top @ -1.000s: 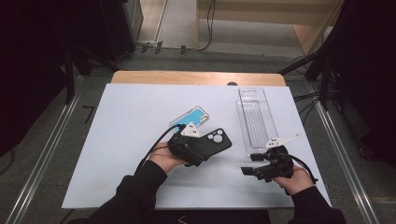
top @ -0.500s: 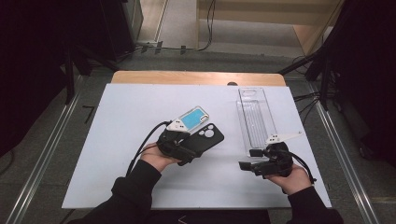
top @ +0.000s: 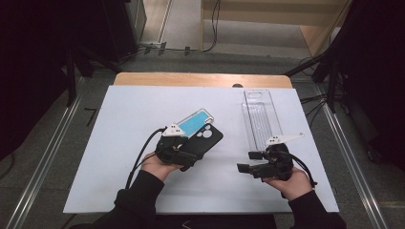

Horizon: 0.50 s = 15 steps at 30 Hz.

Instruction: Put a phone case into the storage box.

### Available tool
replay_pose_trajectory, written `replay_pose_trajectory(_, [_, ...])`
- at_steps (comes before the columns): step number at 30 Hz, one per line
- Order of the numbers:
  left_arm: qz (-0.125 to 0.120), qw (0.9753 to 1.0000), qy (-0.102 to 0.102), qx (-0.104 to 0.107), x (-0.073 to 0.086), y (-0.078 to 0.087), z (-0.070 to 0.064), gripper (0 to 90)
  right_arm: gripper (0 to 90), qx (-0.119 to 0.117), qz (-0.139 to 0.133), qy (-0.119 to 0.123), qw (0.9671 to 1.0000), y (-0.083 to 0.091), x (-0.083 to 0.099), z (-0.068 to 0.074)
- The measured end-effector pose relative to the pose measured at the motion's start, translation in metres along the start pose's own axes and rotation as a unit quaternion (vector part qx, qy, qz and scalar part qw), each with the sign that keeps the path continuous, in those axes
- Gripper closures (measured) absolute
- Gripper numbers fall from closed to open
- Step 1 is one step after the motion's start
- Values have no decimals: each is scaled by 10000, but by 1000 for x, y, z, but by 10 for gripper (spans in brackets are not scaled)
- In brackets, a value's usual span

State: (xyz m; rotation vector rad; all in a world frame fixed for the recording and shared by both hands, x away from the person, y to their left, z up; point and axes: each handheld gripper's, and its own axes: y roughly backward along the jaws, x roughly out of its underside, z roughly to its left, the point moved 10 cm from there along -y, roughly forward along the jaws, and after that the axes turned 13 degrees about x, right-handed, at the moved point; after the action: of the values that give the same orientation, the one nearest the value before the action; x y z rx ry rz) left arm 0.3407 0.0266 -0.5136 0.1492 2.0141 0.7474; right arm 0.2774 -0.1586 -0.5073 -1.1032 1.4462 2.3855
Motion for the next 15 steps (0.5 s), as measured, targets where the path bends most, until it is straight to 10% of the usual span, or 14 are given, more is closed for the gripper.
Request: replay_pose_trajectory(15, [-555, 9973, 125, -472, 6, 1, 2, 148, 203, -5, -167, -141, 9998, -7, -30, 16])
